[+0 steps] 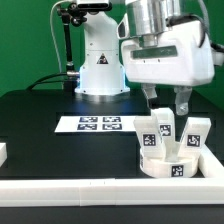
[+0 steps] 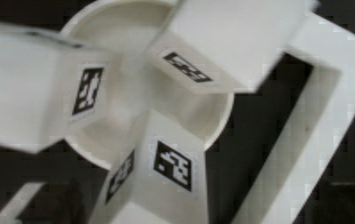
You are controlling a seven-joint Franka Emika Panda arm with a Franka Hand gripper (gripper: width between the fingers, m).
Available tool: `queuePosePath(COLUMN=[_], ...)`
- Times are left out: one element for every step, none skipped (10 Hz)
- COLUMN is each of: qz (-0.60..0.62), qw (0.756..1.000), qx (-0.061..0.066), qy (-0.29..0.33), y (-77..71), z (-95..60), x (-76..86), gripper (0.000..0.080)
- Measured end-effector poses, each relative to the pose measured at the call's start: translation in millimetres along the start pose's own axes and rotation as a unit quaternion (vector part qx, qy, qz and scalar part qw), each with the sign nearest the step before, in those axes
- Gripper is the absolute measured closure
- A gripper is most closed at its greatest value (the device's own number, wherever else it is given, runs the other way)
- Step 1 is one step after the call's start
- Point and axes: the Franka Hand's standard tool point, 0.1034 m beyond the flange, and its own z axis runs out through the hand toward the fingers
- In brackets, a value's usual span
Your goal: Assemble stool
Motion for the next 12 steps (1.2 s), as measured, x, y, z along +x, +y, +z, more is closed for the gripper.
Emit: queuePosePath(qz=[-0.05, -0.138, -0.188, -0.239, -0.304, -0.31, -0.351, -0.386, -0.415, -0.447, -0.498, -0.552], qw=[0.999, 0.99, 0.982, 0.971, 0.953, 0.951, 0.936, 0.923, 0.91, 0.894, 0.867, 0.834], qx=[-0.002, -0.007, -0.008, -0.008, -0.01, -0.01, -0.011, -0.011, -0.011, -0.012, -0.015, -0.023], qy=[0.002, 0.006, 0.005, 0.006, 0.005, 0.005, 0.005, 0.005, 0.004, 0.004, 0.005, 0.007], y=[0.0, 0.3, 0.4, -0.1, -0.7, -0.3, 0.1, 0.4, 0.6, 0.9, 1.5, 1.6], z=[0.2, 0.3, -0.1, -1.6, -3.6, -3.0, -3.1, -3.2, -3.2, -3.3, -3.6, -3.7], x=[-0.1, 0.1, 1.0, 3.6, 7.0, 6.7, 7.4, 8.0, 8.5, 9.1, 10.2, 10.8], gripper=[0.015, 0.015, 0.015, 0.015, 0.015, 0.015, 0.015, 0.015, 0.015, 0.015, 0.015, 0.015])
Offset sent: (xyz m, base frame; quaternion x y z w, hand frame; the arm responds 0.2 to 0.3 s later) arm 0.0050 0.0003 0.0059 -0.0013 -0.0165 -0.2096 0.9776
